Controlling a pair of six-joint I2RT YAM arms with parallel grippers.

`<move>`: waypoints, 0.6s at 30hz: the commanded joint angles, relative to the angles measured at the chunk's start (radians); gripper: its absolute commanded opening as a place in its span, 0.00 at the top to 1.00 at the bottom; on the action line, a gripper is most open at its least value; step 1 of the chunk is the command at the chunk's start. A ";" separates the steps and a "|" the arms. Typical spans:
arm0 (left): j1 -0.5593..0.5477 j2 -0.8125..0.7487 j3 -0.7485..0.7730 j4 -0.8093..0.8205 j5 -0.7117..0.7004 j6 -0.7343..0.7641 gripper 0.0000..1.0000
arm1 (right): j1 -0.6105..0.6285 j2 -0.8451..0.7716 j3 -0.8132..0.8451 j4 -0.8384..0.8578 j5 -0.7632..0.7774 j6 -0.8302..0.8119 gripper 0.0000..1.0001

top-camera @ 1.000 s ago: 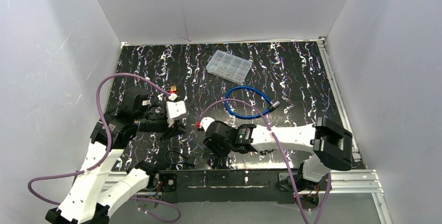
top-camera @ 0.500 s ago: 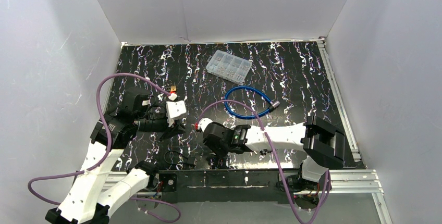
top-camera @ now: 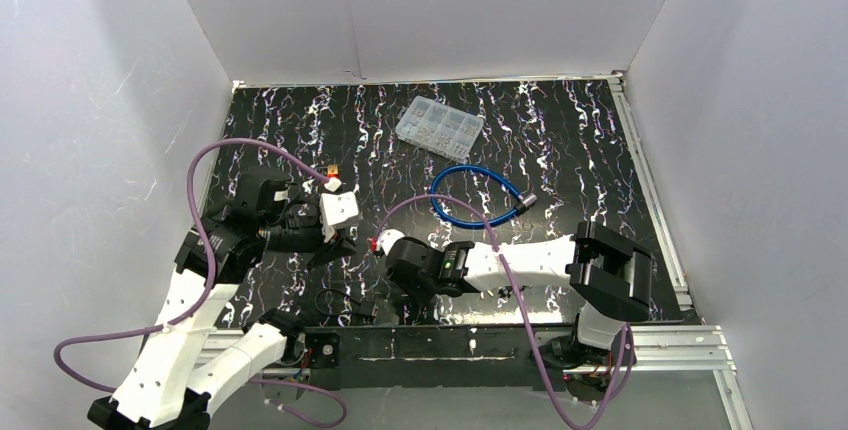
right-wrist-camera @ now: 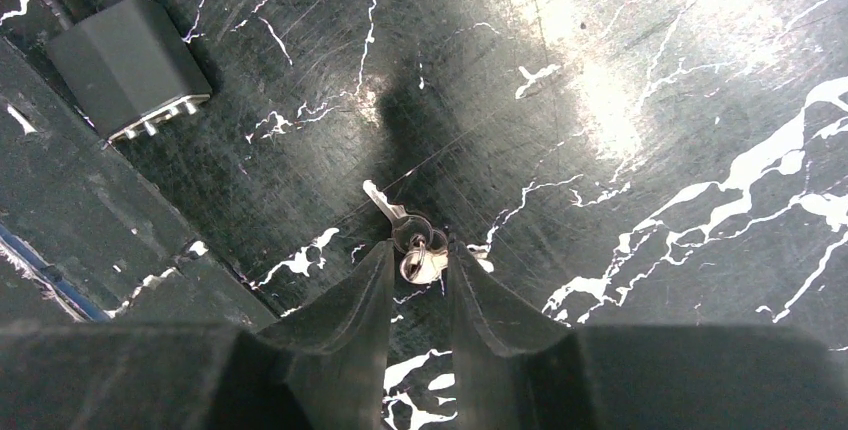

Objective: Unlock with the key

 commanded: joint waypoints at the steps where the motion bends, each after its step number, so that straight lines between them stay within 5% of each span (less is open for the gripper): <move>1: -0.004 0.000 0.036 -0.014 0.005 0.009 0.86 | 0.006 0.010 0.027 0.035 -0.008 0.014 0.69; 18: -0.004 -0.001 0.057 -0.021 0.010 0.021 0.87 | 0.006 0.049 0.005 0.047 -0.036 0.033 0.81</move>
